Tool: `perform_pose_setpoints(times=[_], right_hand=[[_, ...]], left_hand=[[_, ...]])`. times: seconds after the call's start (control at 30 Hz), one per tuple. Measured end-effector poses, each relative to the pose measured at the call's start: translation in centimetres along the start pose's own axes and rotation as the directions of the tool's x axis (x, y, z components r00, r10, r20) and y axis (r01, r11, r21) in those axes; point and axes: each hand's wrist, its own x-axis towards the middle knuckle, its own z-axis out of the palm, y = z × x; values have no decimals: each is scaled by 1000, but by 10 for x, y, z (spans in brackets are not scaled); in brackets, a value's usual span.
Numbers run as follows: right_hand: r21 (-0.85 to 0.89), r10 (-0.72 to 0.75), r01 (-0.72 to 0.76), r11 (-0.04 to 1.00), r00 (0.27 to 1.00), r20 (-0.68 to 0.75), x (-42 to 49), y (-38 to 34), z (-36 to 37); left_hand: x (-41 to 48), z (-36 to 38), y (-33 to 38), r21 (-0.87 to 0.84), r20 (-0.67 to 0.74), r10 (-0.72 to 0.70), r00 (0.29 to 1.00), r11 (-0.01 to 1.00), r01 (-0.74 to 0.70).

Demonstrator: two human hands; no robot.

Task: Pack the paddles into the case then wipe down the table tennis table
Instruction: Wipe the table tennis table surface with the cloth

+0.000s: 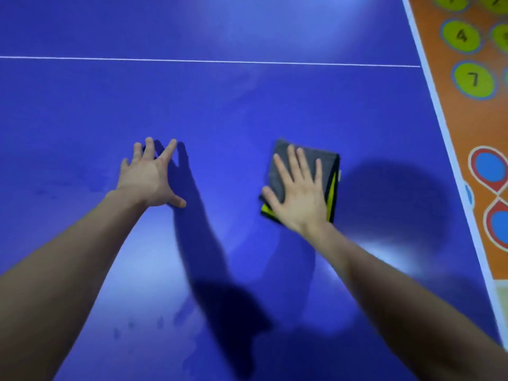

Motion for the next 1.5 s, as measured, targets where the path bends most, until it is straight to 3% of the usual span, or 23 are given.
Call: perform_pose_setpoints(times=[0.1,0.17,0.23,0.3,0.4,0.53,0.7,0.87,1.0,1.13,1.23,1.37,1.5], right_hand=[[67,-304,298,952,944,128,-64,-44,-6],[79,-412,404,911,896,166,-71,-48,-6],[77,-471,465,882,874,119,-34,-39,-3],[68,-414,411,909,909,53,36,-34,5],[75,-163,162,984,987,4,159,-34,10],[41,-14,13,999,1000,25,246,-38,10],[60,-141,142,988,990,-20,169,-42,3],[98,-381,372,923,921,87,30,-53,-5],[90,-436,432,897,900,24,131,-42,5],[70,-209,205,976,975,68,277,-56,7],[46,-151,148,988,986,65,316,-69,9],[47,-236,235,971,972,20,245,-75,7],[102,-478,469,877,874,94,83,-90,-6]], left_hand=[[16,-3,2,-2,75,-11,997,1000,11],[20,0,-1,7,89,-6,996,1000,6],[21,3,-4,44,76,-1,997,999,-2],[20,1,-2,90,72,9,997,996,-15],[18,-1,2,153,65,-9,998,988,-2],[14,-5,9,231,60,-25,998,973,11],[11,-9,11,241,44,-7,999,970,-4],[8,-7,9,197,34,11,999,980,-18],[8,-7,8,172,33,11,999,985,-17],[7,-8,7,146,19,15,1000,989,-18],[6,-8,7,136,21,18,1000,990,-21],[5,-10,7,135,21,32,999,990,-35],[4,-12,7,144,21,34,999,989,-37]])
